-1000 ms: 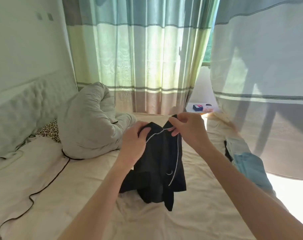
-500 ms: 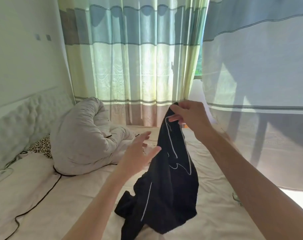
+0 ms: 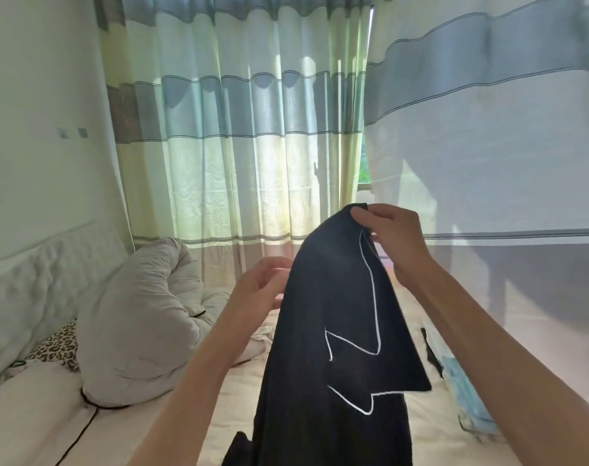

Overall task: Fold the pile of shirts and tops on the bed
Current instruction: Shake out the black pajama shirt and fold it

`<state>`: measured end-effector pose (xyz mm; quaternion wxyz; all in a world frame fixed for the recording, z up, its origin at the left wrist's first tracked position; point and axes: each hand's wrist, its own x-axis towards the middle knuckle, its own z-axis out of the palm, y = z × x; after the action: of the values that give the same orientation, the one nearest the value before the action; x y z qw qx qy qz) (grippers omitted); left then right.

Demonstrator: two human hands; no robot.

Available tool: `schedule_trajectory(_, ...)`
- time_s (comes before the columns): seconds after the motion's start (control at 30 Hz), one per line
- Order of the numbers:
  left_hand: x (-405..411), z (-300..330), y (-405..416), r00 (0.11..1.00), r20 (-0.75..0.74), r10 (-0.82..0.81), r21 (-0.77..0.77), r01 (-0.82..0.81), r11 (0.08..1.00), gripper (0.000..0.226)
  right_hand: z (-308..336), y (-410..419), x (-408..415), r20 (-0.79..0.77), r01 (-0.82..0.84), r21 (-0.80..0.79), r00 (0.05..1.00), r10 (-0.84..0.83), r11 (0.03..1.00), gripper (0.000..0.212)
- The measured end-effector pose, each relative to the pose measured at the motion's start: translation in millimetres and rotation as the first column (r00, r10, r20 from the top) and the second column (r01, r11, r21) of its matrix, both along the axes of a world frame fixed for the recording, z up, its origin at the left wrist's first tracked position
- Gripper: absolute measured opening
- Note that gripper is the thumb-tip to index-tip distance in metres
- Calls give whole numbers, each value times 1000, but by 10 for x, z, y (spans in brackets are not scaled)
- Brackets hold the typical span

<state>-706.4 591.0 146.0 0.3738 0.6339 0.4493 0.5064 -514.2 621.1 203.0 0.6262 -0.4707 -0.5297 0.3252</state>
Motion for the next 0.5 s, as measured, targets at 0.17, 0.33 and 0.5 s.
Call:
schedule_trajectory(0.17,204,-91,-175,976,-151,159,130,-140,982,16,-86,-151,-446,151,-138,-74,977,148,988,31)
schedule_trajectory(0.33,276,-142,-219,857,-233,459,210,-417,885,46,-140,-145,-657,70,-247,-105,964,255,963,7)
schedule_trajectory(0.5,139,-109,-189,820,-224,527,284,-463,840,7,-187,-149,-742,77,-335,-60,937,339,940,12)
